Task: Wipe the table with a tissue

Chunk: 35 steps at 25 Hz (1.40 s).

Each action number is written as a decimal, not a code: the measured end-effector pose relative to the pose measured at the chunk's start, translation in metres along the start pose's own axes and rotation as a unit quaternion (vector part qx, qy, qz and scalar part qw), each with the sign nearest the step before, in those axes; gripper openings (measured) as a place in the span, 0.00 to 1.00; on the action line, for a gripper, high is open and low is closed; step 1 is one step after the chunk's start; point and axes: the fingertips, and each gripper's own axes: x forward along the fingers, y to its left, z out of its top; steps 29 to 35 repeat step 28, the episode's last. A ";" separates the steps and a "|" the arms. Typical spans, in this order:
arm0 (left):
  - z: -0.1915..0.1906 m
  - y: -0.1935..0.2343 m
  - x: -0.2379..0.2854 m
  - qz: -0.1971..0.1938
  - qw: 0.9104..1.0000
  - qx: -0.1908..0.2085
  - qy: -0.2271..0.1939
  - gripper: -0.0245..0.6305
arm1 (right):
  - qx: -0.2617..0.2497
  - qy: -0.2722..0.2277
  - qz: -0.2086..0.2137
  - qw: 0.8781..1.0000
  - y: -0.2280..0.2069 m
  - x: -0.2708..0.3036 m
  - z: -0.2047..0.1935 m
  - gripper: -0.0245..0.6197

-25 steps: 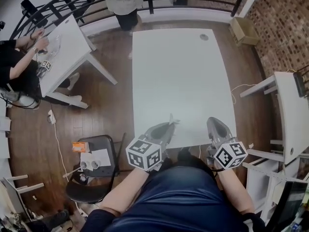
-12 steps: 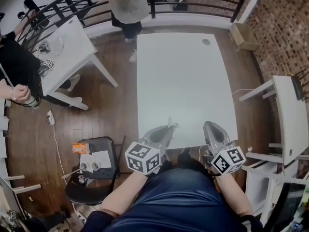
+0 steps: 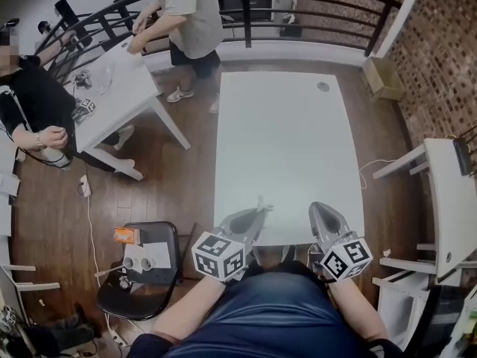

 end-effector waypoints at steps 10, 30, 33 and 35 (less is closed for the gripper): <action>0.020 -0.020 0.025 0.029 0.999 0.035 -0.016 0.07 | -0.008 -0.008 0.027 1.000 -0.031 -0.001 0.023 0.05; 0.023 -0.023 0.038 0.038 0.998 0.035 -0.019 0.07 | -0.010 -0.014 0.032 0.999 -0.047 -0.001 0.031 0.05; 0.023 -0.023 0.038 0.038 0.998 0.035 -0.019 0.07 | -0.010 -0.014 0.032 0.999 -0.047 -0.001 0.031 0.05; 0.023 -0.023 0.038 0.038 0.998 0.035 -0.019 0.07 | -0.010 -0.014 0.032 0.999 -0.047 -0.001 0.031 0.05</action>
